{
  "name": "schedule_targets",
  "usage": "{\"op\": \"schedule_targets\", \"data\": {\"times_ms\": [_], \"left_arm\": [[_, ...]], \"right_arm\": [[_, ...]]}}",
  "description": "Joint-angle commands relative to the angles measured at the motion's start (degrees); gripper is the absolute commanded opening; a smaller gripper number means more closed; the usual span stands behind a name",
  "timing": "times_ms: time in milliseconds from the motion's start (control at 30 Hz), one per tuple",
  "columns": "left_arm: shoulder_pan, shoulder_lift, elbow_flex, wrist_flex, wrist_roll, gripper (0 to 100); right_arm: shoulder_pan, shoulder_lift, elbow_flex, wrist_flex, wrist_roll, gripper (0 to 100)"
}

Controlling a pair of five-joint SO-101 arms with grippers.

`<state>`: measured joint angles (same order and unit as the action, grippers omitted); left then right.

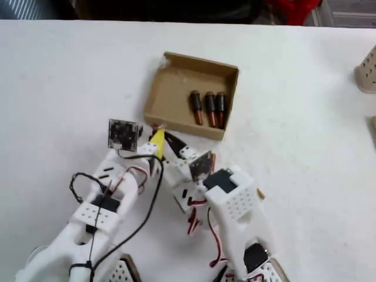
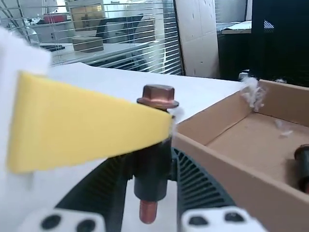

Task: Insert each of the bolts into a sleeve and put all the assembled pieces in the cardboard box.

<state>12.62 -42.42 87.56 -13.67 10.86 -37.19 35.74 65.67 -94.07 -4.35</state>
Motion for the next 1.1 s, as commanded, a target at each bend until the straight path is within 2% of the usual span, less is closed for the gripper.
{"op": "schedule_targets", "data": {"times_ms": [0,800,1067], "left_arm": [[-0.57,-1.36,-0.35,2.90,0.00,33],[-0.75,-1.45,-4.40,-0.88,0.18,34],[-3.65,-1.63,-8.18,-0.88,2.20,33]], "right_arm": [[0.66,-3.65,-0.35,-1.36,0.62,1.5],[0.57,-4.09,-0.53,1.36,0.62,1.5],[0.66,-4.09,-0.53,1.36,0.62,1.5]]}}
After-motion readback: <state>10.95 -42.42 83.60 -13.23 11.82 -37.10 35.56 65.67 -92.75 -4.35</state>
